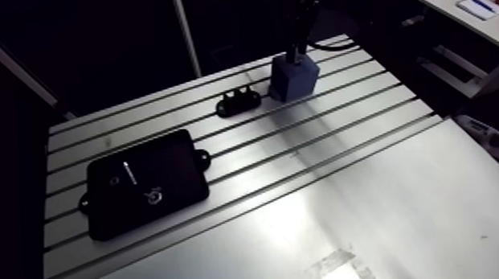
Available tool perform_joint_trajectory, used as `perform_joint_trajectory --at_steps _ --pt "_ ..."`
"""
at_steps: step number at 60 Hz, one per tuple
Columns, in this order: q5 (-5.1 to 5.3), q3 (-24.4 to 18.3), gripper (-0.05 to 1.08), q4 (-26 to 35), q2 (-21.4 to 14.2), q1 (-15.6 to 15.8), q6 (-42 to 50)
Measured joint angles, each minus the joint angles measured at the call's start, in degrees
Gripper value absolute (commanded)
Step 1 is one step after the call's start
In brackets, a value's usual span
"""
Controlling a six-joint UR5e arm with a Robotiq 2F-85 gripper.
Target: Pick up the M10 bolt and insert it into the hex recess until seated.
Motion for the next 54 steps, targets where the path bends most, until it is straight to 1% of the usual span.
perform_joint_trajectory --at_steps 6,12,25,26,27,28,32,35,40,43,44,46,51,52,53,54 --pt "-0.04 0.0 0.35 -0.03 -0.03 0.0 -0.11" --pt "-0.03 -0.06 0.24 -0.06 -0.11 0.0 -0.12" --pt "0.18 -0.11 0.25 -0.08 -0.77 0.04 2.07" --pt "0.22 -0.07 0.29 -0.07 -0.9 0.04 2.57" --pt "0.25 -0.04 0.29 -0.08 -1.02 0.04 3.01" --pt "0.29 0.0 0.32 -0.08 -1.13 0.03 3.46" --pt "0.43 0.26 0.34 -0.07 -1.69 0.0 5.66" --pt "0.54 0.6 0.39 -0.07 -2.2 -0.03 7.64" --pt "0.73 1.56 0.42 -0.11 -3.25 -0.09 11.11" --pt "0.85 2.28 0.48 -0.17 -3.94 -0.14 12.98" --pt "0.89 2.5 0.48 -0.2 -4.16 -0.16 13.48" --pt "0.98 2.95 0.53 -0.24 -4.6 -0.23 14.52" --pt "1.35 3.86 0.58 -0.31 -5.41 -0.58 16.67" --pt "1.48 4.03 0.63 -0.32 -5.55 -0.68 17.06" --pt "1.6 4.15 0.63 -0.33 -5.67 -0.78 17.39" --pt "1.73 4.27 0.68 -0.35 -5.77 -0.88 17.7"
